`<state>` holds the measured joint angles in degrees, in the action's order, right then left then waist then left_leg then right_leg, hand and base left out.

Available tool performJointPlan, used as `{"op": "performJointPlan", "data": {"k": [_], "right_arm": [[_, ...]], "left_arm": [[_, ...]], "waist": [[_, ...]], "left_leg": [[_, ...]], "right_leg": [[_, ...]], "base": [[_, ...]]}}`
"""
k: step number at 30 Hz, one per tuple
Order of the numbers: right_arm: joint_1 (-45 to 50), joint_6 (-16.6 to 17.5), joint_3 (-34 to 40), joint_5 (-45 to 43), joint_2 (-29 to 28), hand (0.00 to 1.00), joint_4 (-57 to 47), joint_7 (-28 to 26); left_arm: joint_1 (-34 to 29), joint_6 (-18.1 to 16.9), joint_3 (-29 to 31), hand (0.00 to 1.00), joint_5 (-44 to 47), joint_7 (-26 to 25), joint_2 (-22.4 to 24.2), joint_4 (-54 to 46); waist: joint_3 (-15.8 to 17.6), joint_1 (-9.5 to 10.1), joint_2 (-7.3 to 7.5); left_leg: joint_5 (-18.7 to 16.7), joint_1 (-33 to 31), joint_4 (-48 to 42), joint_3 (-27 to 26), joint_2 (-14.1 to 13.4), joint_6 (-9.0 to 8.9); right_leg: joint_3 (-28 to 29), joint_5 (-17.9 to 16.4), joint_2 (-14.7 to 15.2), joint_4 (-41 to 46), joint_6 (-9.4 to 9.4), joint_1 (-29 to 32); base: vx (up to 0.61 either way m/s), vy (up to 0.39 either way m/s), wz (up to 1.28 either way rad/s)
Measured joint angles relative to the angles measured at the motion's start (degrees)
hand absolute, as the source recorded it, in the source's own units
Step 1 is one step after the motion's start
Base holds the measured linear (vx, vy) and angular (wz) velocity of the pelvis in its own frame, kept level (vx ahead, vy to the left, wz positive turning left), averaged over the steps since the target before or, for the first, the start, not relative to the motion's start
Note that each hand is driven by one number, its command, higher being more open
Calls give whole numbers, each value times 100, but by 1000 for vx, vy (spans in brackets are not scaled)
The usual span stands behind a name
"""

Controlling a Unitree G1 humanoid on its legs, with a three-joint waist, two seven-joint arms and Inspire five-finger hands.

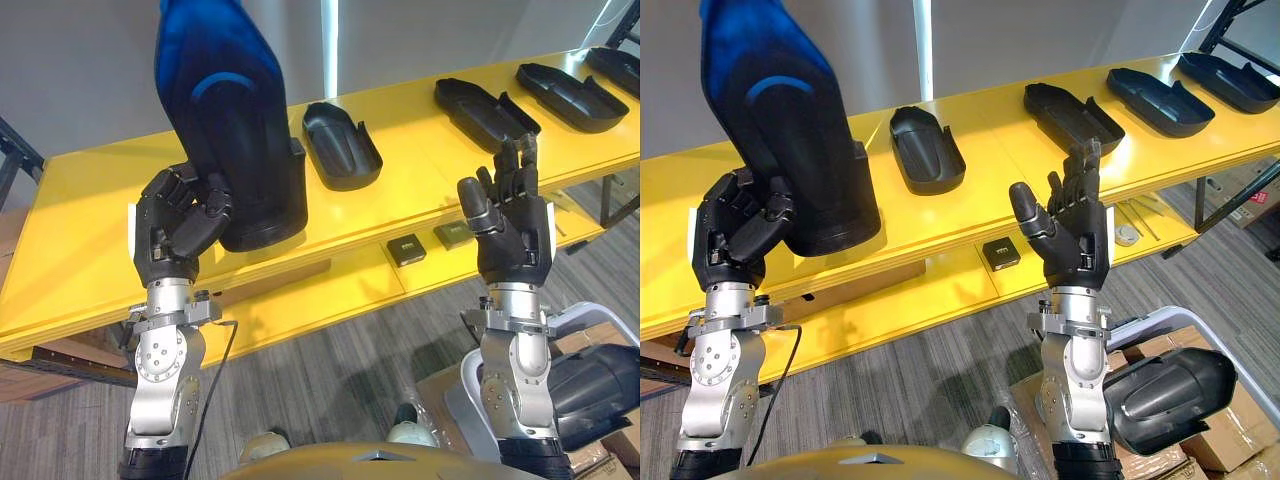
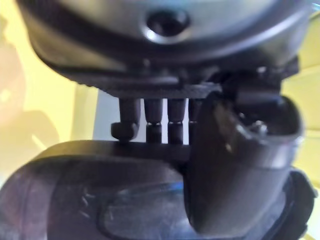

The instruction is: Walk over and take three plastic housings, then place them on the shelf

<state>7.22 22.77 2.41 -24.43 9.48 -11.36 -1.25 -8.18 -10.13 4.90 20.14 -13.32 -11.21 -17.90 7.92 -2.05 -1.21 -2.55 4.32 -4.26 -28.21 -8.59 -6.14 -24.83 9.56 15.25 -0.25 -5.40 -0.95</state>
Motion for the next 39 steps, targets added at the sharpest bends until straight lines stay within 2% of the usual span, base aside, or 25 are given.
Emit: {"op": "performJointPlan", "data": {"k": [5, 8, 11, 14, 17, 20, 22, 23, 25, 30, 33, 36, 39], "right_arm": [[220, -169, -468, 171, -30, 100, 57, 54], [343, -239, -701, 149, -32, 100, 56, 22], [433, -351, -778, 150, -31, 100, 58, -13], [593, -378, -1059, 163, -14, 100, 62, -145], [671, -444, -1376, 338, 4, 100, 71, -222], [688, -596, -1560, 409, 59, 100, 334, -201], [780, -774, -1565, 561, 118, 100, 874, -195], [804, -805, -1561, 620, 150, 100, 1039, -190], [989, -843, -1533, 931, 302, 100, 1907, -176], [1481, -828, -1439, 1522, 544, 100, 3014, -168], [1477, -655, -1441, 1518, 545, 100, 3079, -151], [1315, -463, -1515, 1512, 539, 100, 3078, -47], [1194, -426, -1641, 1510, 539, 100, 3078, 22]], "left_arm": [[726, 173, 514, 0, 411, -705, -110, 1106], [1220, 255, 824, 0, 468, -1086, -464, 1816], [1576, 398, 927, 0, 493, -1165, -821, 2072], [1990, 451, 933, 0, 721, -1108, -1151, 2477], [2439, 745, 941, 0, 1175, -737, -1409, 2999], [2664, 1056, 902, 0, 1579, -412, -1456, 3373], [2700, 1365, 878, 0, 1628, -282, -1623, 3665], [2732, 1412, 838, 0, 1645, -260, -1695, 3793], [3063, 1667, 768, 0, 1954, -258, -1920, 4324], [3286, 1808, 768, 0, 2048, -240, -2219, 4686], [3369, 1826, 765, 0, 2047, -148, -2424, 4687], [3520, 1917, 713, 0, 2035, -150, -2609, 4909], [3555, 1949, 712, 0, 2030, -137, -2758, 5096]], "waist": [[-18, -50, -21], [-30, -145, -37], [-30, -164, -48], [-37, -276, -110], [-54, -328, -183], [-49, -348, -233], [-29, -431, -266], [-22, -433, -279], [15, -428, -337], [233, -455, -398], [379, -467, -347], [475, -446, -340], [557, -448, -347]], "left_leg": [[184, 114, 308, -110, 12, -56], [273, 121, 423, -202, -10, -88], [324, 89, 475, -302, -12, -96], [328, 77, 475, -305, -11, -92], [340, 12, 463, -315, -10, -78], [342, 11, 464, -314, -8, -75], [341, -4, 465, -308, -4, -75], [341, -10, 463, -306, -4, -75], [344, -132, 431, -291, -9, -69], [327, -197, 273, -148, -53, -44], [297, -314, 141, -52, -89, -32], [291, -395, 95, -2, -89, -35], [292, -397, 85, 20, -89, -36]], "right_leg": [[73, -1, -101, -167, 0, 1], [176, -29, -166, -221, 15, 87], [290, -24, -196, -224, 12, 220], [298, -10, -200, -224, -8, 234], [314, -3, -200, -234, -17, 300], [313, -3, -204, -249, -17, 296], [314, -3, -205, -267, -17, 301], [323, -3, -204, -265, -18, 313], [337, -14, -194, -214, -17, 443], [320, -292, -105, 271, -30, 584], [286, -475, -47, 544, -30, 718], [280, -493, -12, 632, -41, 790], [277, -483, -3, 668, -30, 795]], "base": [[-34, -46, -9], [-51, -49, -15], [-32, -36, -16], [-5, -8, -3], [0, 0, 0], [0, 0, 0], [0, 0, 0], [0, 0, 0], [0, 0, 0], [-19, -13, 8], [-67, -24, 11], [-72, -11, 8], [-27, -4, 3]]}}
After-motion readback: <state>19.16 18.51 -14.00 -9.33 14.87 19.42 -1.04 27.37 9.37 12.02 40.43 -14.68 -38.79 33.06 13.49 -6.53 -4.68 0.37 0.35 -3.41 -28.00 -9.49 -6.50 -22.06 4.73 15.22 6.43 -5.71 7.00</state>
